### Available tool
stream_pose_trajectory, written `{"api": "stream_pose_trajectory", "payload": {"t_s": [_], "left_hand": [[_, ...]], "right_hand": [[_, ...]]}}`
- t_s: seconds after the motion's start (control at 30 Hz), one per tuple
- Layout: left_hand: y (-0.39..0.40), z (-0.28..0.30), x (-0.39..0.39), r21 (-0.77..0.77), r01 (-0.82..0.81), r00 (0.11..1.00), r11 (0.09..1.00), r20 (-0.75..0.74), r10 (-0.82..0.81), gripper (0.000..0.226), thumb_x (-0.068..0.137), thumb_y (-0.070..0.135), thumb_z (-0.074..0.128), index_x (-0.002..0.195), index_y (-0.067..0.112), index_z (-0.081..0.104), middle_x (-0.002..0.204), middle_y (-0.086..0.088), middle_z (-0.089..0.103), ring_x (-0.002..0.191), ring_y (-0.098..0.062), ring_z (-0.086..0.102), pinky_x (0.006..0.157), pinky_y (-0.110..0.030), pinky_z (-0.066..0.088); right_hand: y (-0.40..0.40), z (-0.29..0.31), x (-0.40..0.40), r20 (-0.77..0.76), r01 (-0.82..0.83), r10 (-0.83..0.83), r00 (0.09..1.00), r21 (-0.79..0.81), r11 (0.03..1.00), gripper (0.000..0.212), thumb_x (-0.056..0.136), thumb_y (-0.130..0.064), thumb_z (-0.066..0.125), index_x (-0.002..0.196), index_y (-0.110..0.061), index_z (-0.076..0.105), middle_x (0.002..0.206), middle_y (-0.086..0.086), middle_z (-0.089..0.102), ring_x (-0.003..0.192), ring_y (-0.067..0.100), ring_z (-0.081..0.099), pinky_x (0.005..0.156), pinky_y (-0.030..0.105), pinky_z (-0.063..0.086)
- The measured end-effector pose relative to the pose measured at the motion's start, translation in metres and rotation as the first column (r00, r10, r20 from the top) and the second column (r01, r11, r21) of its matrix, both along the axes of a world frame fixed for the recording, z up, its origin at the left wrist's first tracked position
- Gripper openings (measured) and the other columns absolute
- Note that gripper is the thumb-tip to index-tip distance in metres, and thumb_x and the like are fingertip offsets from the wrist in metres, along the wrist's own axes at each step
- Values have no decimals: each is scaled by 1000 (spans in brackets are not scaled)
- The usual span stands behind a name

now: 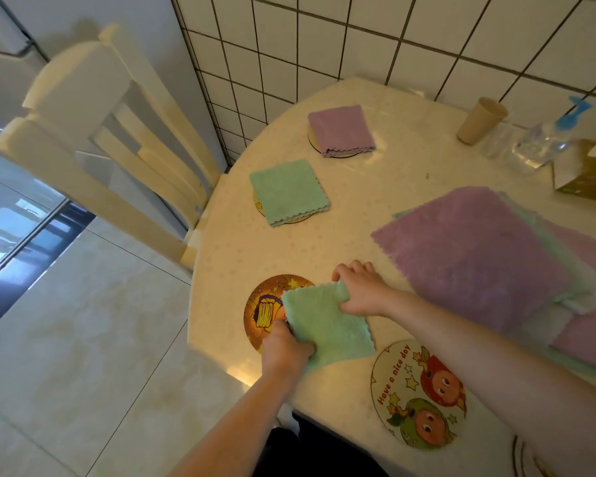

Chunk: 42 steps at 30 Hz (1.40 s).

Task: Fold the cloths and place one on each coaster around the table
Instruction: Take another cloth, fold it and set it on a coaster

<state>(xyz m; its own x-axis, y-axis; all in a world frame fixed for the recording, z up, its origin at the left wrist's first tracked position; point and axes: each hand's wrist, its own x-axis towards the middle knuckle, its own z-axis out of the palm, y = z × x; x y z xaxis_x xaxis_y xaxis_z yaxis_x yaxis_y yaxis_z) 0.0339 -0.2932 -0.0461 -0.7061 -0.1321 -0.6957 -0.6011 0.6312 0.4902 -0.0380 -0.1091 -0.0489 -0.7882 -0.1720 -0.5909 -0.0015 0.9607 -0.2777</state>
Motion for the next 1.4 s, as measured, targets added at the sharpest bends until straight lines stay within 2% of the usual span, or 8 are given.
{"api": "stream_pose_trajectory", "payload": {"t_s": [0.2,0.33,0.5,0.67,0.87,1.0,1.13,1.4], "left_hand": [[-8,1,-7,248,-170,983,954,116,145,48,55,27,72,99,11,61,91,-6,68,82,-22,65,71,-38,56],[-24,4,-4,427,-289,957,857,126,260,27,78,8,71,95,8,49,95,-16,63,82,-29,64,71,-42,53],[-64,9,-5,477,-296,951,827,67,302,32,82,2,70,105,8,49,100,-15,64,87,-29,67,60,-35,57],[-92,-8,-8,296,-172,979,939,-50,195,36,77,13,74,101,24,49,99,-9,66,85,-28,67,67,-43,59],[-99,-9,-6,128,-13,986,992,-164,34,48,76,17,76,114,19,48,82,0,59,75,-19,60,65,-33,53],[-108,-6,-3,25,101,960,995,-265,-91,55,76,17,74,122,22,44,104,2,55,85,-19,55,67,-31,49],[-111,2,-4,-149,306,840,940,-423,-341,50,81,16,63,127,21,44,123,3,47,99,-22,56,77,-33,49],[-59,15,-9,-384,584,544,716,-469,-695,35,88,27,55,122,21,50,120,0,51,112,-22,46,84,-34,46]], "right_hand": [[1,2,0,103,152,-145,984,-65,986,36,72,-25,59,106,-20,48,111,3,35,107,25,37,94,41,41],[-1,17,-2,173,380,-339,924,-362,851,23,74,-12,63,92,-20,52,98,6,59,90,24,60,72,35,49],[-29,23,-9,199,468,-427,882,-481,741,36,78,-15,69,108,-18,50,104,5,59,93,23,62,79,40,55],[-65,4,-5,51,457,-476,878,-380,804,37,82,-15,66,113,-18,47,104,2,56,93,20,57,76,31,48],[-78,-6,7,-165,470,-530,832,-297,831,34,87,-8,59,118,-11,45,113,9,56,101,25,56,84,36,48],[-72,0,26,-232,471,-532,814,-270,840,44,91,-12,54,132,-13,39,130,8,48,113,23,52,92,37,47],[-57,7,64,-227,523,-575,786,-252,814,46,92,-17,53,135,-15,37,132,3,48,114,18,52,91,32,48],[0,18,132,-222,561,-594,773,-196,804,40,93,-20,51,132,-17,40,116,-3,54,102,12,55,84,27,49]]}}
